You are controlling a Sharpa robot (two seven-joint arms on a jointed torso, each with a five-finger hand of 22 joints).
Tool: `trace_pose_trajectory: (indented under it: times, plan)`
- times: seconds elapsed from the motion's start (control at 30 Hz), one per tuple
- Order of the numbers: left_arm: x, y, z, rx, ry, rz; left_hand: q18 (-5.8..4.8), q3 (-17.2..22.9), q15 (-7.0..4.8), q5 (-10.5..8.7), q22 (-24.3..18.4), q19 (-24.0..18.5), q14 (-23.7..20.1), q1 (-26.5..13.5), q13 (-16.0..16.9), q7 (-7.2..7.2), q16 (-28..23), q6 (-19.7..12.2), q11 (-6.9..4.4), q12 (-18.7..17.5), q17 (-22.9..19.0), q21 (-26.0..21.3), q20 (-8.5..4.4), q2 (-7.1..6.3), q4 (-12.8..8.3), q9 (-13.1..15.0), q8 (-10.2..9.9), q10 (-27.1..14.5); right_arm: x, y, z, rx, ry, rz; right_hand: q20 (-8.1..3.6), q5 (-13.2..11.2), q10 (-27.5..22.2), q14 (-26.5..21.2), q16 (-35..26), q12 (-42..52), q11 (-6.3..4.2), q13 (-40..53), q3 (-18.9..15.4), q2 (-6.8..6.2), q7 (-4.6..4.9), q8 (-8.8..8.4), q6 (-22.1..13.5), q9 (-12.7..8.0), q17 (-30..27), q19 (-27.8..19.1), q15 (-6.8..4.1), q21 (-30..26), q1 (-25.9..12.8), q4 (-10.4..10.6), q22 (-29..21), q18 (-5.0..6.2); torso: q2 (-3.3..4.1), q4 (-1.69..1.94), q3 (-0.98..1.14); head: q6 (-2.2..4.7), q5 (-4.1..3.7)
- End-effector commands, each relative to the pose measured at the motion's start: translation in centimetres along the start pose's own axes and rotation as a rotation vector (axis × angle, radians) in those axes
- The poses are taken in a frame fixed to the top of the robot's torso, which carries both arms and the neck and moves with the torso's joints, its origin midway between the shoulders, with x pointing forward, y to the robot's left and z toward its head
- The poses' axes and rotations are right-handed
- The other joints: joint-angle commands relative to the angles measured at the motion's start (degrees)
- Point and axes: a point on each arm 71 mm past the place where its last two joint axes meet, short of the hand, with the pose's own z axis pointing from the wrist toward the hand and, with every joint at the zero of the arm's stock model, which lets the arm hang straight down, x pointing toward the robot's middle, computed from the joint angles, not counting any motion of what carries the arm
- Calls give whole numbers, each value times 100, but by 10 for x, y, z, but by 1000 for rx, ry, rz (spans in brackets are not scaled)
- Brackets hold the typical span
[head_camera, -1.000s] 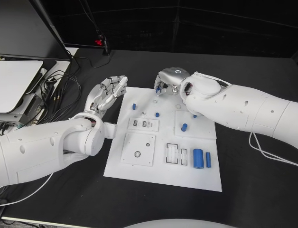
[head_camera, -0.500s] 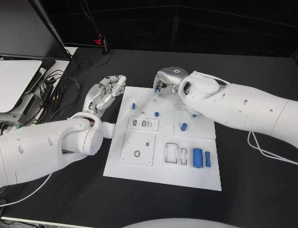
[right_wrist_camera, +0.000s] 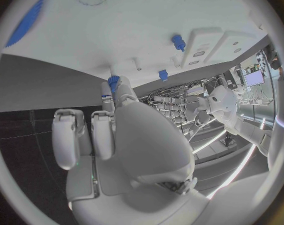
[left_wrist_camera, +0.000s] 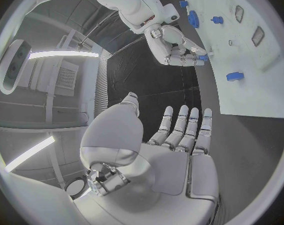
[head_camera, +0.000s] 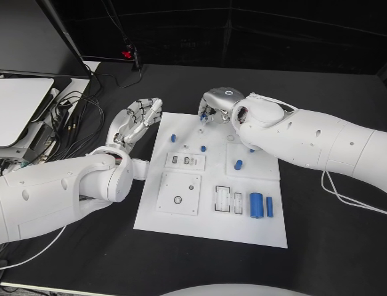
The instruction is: Assemble the parts on the task board
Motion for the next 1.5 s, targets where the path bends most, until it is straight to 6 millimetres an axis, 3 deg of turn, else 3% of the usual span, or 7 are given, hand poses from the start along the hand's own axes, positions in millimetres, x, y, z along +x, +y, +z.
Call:
trace_pose_trajectory:
  times: [0.03,1.5]
  plan:
    - [1,-21,-2,292,10,-3,52,-39,21,36,4,-16,-6,29,-3,919,20,29,1,30,5,39,-1,70,5,-13,30,28,0,0,-1,-3,-21,8,0,22,16,308,-21,-27,21,8,7,-28,15,-3,41,5,1,183,10,-29,-28,26,847,-14,2,6,0,2,-5]
    - [-1,-20,-3,282,8,1,48,-47,22,58,4,-22,-10,65,-3,919,23,25,1,33,6,42,-1,97,4,-27,33,23,6,-6,-6,45,24,24,9,21,-43,283,-60,-85,51,5,32,-49,52,-93,-21,-4,-122,157,24,-49,-70,39,802,-3,3,43,-9,-4,-60]
